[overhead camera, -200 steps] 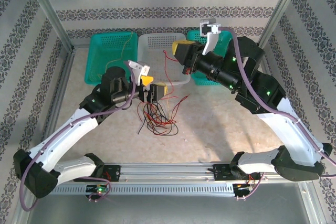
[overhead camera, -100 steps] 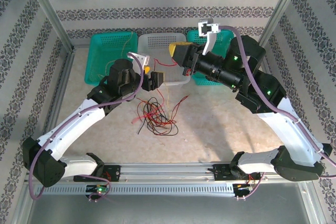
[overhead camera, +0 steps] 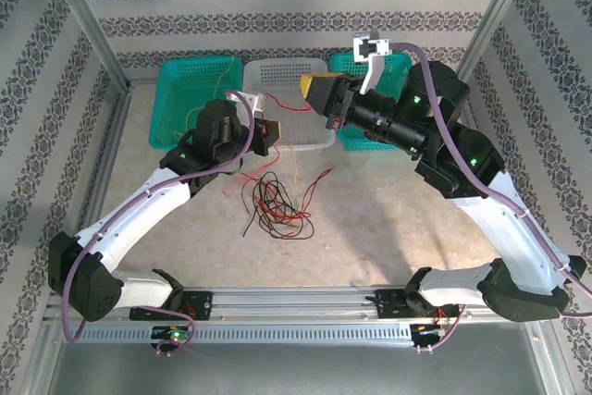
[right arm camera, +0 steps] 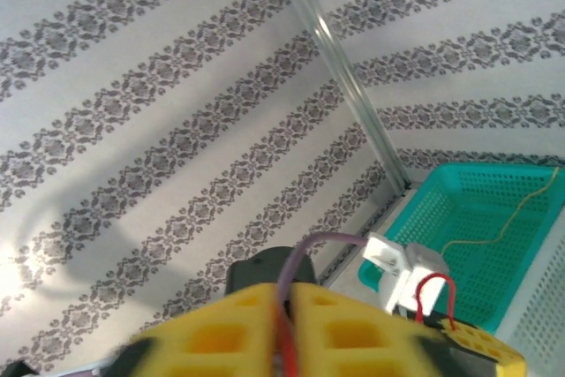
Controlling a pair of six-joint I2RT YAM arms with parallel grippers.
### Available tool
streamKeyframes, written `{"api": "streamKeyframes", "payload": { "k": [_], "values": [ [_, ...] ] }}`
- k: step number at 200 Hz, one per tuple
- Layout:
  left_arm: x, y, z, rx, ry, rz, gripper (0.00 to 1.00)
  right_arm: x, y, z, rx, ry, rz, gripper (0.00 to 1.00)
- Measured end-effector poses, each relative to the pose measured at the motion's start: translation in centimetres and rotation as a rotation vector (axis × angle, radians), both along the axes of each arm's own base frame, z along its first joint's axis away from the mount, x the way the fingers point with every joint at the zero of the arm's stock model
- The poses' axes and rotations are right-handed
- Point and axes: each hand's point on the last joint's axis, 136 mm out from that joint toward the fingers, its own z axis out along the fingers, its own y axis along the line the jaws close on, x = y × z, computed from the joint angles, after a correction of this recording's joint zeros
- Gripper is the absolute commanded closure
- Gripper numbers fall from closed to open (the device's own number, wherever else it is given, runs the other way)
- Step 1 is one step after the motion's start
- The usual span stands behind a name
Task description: Untangle the cables
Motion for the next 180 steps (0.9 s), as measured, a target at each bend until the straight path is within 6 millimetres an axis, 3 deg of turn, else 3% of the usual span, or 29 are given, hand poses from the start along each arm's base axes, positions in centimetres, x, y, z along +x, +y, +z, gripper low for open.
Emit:
{"api": "streamKeyframes", "payload": {
  "k": [14, 23, 45, 71, 88, 101, 137, 149, 165, 180],
  "values": [
    [0.0, 0.1, 0.2, -0.068, 0.051, -0.002, 1.00, 1.1, -1.0, -1.7, -0.016, 0.035, -0.046, 0.52],
    [0.1, 0.3, 0.6, -0.126, 0.085, 0.001, 1.00, 2.0, -1.7, -3.3, -0.037, 0.067, -0.080, 0.42],
    [1.0, 0.9, 2.0, -0.322, 0.161, 0.007, 1.00, 3.5, -2.8, -9.5, -0.105, 0.176, -0.139, 0.39],
    [1.5, 0.4, 2.2, -0.500, 0.262, -0.035, 1.00, 3.4, -1.7, -17.9, -0.203, 0.318, -0.111, 0.37],
    [1.2, -0.6, 2.0, -0.587, 0.326, -0.090, 1.00, 3.0, -0.3, -21.2, -0.249, 0.370, -0.064, 0.37],
    [1.0, -1.2, 2.0, -0.640, 0.369, -0.127, 1.00, 2.9, 0.9, -22.3, -0.265, 0.384, -0.030, 0.37],
    [0.1, -1.9, 3.3, -0.713, 0.408, -0.203, 1.00, 3.8, 3.1, -22.8, -0.272, 0.381, 0.017, 0.44],
    [-0.1, -1.9, 3.5, -0.721, 0.413, -0.216, 1.00, 4.1, 3.6, -22.7, -0.273, 0.376, 0.023, 0.52],
    [-0.3, -2.0, 3.8, -0.727, 0.416, -0.231, 1.00, 4.4, 4.0, -22.7, -0.274, 0.372, 0.030, 0.72],
    [-0.5, -2.1, 3.9, -0.729, 0.417, -0.241, 0.98, 4.5, 4.1, -22.5, -0.278, 0.362, 0.033, 0.83]
  ]
}}
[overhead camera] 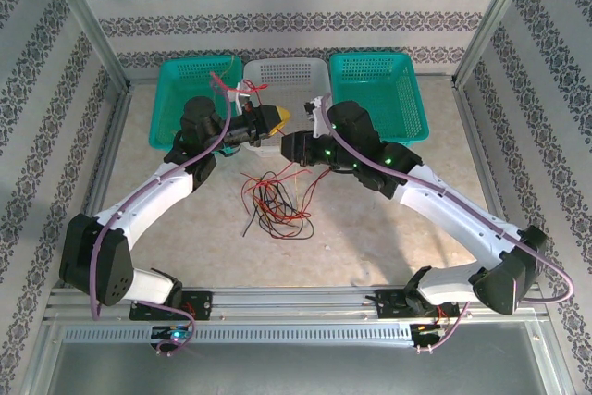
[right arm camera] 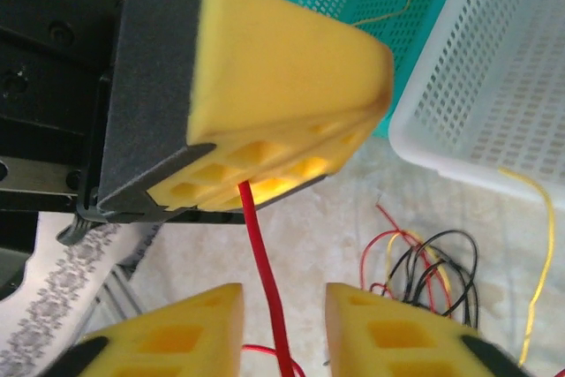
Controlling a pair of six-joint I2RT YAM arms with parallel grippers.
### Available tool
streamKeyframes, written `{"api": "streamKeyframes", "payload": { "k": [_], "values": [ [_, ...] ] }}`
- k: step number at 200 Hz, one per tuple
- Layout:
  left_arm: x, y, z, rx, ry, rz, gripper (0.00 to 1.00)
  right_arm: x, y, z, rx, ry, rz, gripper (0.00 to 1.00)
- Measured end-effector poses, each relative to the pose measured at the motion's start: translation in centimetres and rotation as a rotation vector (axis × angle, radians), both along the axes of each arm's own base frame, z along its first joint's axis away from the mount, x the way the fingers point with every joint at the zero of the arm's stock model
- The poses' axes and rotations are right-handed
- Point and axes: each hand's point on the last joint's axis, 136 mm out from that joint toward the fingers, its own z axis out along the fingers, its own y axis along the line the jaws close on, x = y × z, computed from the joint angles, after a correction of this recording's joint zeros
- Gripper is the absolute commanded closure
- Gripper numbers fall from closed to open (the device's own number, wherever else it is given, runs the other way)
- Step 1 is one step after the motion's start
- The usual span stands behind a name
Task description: Untangle the cables
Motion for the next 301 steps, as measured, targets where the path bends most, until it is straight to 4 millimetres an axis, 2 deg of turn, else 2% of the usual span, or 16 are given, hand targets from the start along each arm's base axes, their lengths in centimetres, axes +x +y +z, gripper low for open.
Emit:
{"api": "streamKeyframes", "payload": {
  "k": [10, 23, 39, 59, 88, 100, 127, 148, 175, 198, 222, 249, 259, 264, 272, 301],
  "values": [
    [0.0, 0.0, 0.0, -0.001, 0.002, -0.002, 0.94, 0.0, 0.0, 0.1, 0.002, 0.000, -0.002, 0.88],
    [0.0, 0.0, 0.0, -0.001, 0.003, -0.002, 0.79, 0.0, 0.0, 0.2, 0.002, -0.008, 0.000, 0.96],
    [0.0, 0.0, 0.0, 0.001, 0.000, 0.000, 0.45, 0.0, -0.2, 0.5, 0.002, -0.015, -0.003, 1.00],
    [0.2, 0.3, -0.3, 0.021, -0.016, 0.020, 0.19, 0.3, -0.9, 1.1, 0.005, -0.034, -0.026, 1.00],
    [-0.3, 1.5, -0.9, 0.097, -0.049, 0.082, 0.00, 1.9, -3.3, 2.5, -0.008, -0.063, -0.101, 1.00],
    [-1.0, 2.3, -0.8, 0.135, -0.074, 0.114, 0.00, 3.1, -5.0, 3.5, -0.013, -0.074, -0.156, 1.00],
    [-3.1, 4.4, -0.3, 0.222, -0.161, 0.186, 0.01, 7.9, -10.3, 6.9, -0.038, -0.118, -0.344, 1.00],
    [-4.6, 6.5, -0.5, 0.282, -0.210, 0.254, 0.00, 12.1, -14.6, 7.8, -0.088, -0.116, -0.489, 1.00],
    [-5.5, 8.9, -2.6, 0.341, -0.212, 0.323, 0.01, 17.7, -19.6, 4.5, -0.228, -0.045, -0.638, 1.00],
    [-5.7, 9.3, -4.9, 0.384, -0.173, 0.315, 0.04, 21.6, -22.8, -1.7, -0.382, 0.069, -0.703, 1.00],
    [-5.5, 9.2, -6.4, 0.422, -0.136, 0.302, 0.05, 24.2, -25.6, -8.4, -0.518, 0.195, -0.743, 0.99],
    [-5.6, 9.4, -7.3, 0.447, -0.117, 0.296, 0.03, 25.3, -28.2, -14.2, -0.612, 0.320, -0.757, 0.65],
    [-5.6, 9.4, -7.6, 0.458, -0.114, 0.293, 0.04, 25.4, -28.8, -15.4, -0.628, 0.351, -0.760, 0.58],
    [-5.7, 9.5, -7.8, 0.466, -0.109, 0.290, 0.05, 25.3, -28.9, -15.7, -0.633, 0.363, -0.761, 0.47],
    [-5.9, 9.5, -8.3, 0.482, -0.097, 0.281, 0.07, 25.3, -29.2, -15.8, -0.640, 0.371, -0.765, 0.38],
    [-6.4, 9.7, -9.9, 0.534, -0.062, 0.254, 0.11, 24.6, -29.5, -13.9, -0.642, 0.348, -0.776, 0.37]
  ]
}}
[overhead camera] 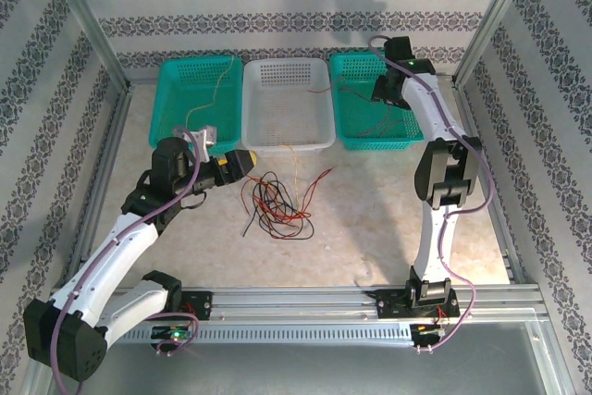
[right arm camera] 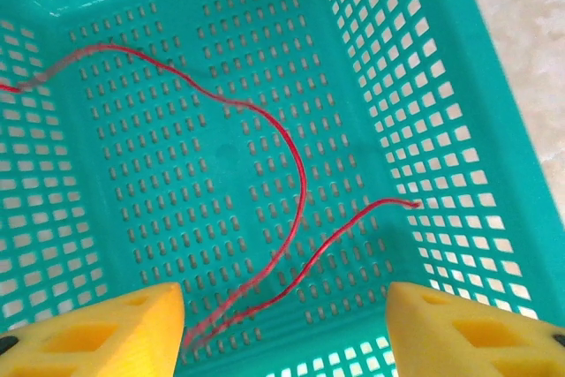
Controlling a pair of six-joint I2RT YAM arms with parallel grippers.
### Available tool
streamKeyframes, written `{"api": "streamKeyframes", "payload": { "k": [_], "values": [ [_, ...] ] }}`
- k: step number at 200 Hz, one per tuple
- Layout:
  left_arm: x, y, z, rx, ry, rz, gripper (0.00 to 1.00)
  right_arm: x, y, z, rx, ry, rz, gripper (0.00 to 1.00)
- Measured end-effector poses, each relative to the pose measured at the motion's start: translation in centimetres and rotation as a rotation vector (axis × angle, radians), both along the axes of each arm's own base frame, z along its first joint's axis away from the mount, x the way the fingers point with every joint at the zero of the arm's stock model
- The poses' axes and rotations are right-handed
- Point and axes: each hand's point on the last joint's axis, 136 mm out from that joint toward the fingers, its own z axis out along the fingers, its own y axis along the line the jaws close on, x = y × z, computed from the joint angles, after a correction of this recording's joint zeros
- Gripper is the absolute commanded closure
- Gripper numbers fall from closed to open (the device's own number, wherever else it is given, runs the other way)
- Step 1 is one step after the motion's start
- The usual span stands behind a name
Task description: Untangle the cables
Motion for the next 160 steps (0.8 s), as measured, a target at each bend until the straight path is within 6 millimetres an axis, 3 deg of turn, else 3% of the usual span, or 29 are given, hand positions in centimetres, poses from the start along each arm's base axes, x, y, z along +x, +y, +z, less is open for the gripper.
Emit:
{"api": "streamKeyframes", "payload": {
  "k": [15, 40, 64, 85, 110, 129, 160],
  "values": [
    [-0.3, 0.2, -0.7, 0.022, 0.024, -0.004, 0.15, -0.8, 0.5, 2.2, 0.000, -0.039, 0.010, 0.38],
    [-1.0, 0.4, -1.8, 0.055, 0.067, -0.015, 0.22, -3.7, 2.8, 7.9, 0.001, -0.149, 0.056, 0.41],
    [-1.7, 0.6, -2.9, 0.084, 0.112, -0.024, 0.24, -9.0, 6.5, 12.9, 0.021, -0.270, 0.135, 0.42],
    [-2.2, 0.8, -3.8, 0.105, 0.146, -0.022, 0.27, -14.5, 10.0, 14.1, 0.061, -0.332, 0.217, 0.41],
    [-2.9, 0.8, -5.3, 0.127, 0.179, -0.026, 0.31, -20.4, 14.1, 11.6, 0.136, -0.340, 0.324, 0.41],
    [-3.8, 0.3, -7.3, 0.147, 0.225, -0.047, 0.34, -24.0, 16.7, 7.0, 0.178, -0.283, 0.393, 0.41],
    [-4.1, 0.2, -9.2, 0.155, 0.283, -0.040, 0.39, -27.0, 19.7, -0.8, 0.216, -0.140, 0.445, 0.43]
  ]
}}
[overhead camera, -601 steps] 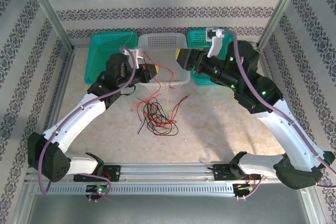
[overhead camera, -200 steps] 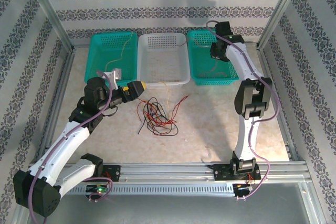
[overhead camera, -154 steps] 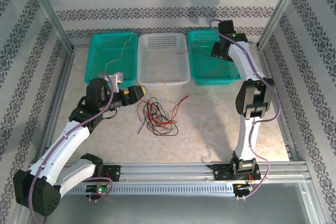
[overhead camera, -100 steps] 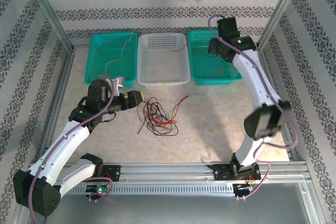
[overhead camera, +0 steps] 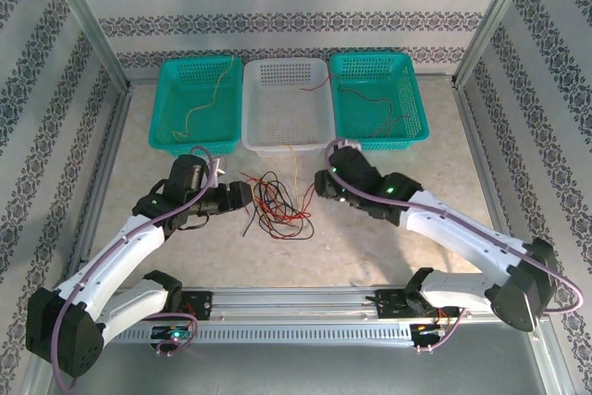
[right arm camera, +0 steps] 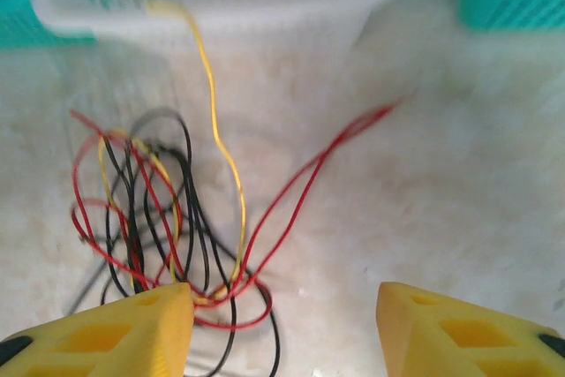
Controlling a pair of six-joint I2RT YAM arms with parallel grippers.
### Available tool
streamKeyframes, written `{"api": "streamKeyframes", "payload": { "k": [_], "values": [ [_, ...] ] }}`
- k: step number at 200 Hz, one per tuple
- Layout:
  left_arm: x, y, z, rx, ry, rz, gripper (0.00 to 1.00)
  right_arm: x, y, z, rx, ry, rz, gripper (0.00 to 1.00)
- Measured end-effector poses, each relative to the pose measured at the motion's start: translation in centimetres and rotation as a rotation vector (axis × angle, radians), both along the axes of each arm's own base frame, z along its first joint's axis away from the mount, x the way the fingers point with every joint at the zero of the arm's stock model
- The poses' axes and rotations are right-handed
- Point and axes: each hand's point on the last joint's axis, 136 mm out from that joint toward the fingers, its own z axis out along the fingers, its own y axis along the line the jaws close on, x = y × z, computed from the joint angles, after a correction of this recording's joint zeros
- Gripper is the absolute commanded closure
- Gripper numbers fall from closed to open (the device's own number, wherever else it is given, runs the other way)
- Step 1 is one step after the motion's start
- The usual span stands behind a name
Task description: Untangle the cables
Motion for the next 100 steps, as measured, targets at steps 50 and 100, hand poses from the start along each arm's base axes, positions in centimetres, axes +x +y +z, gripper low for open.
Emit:
{"api": "streamKeyframes", "payload": {
  "k": [50, 100],
  "values": [
    [0.6, -0.2, -1.5, -0.024, 0.023, 0.038, 0.43, 1.1, 4.0, -4.2, 0.031, 0.048, 0.030, 0.42],
    [0.4, 0.1, -2.7, -0.015, 0.050, 0.062, 0.43, 6.2, 6.8, -7.2, 0.027, 0.045, 0.012, 0.48]
  ]
}}
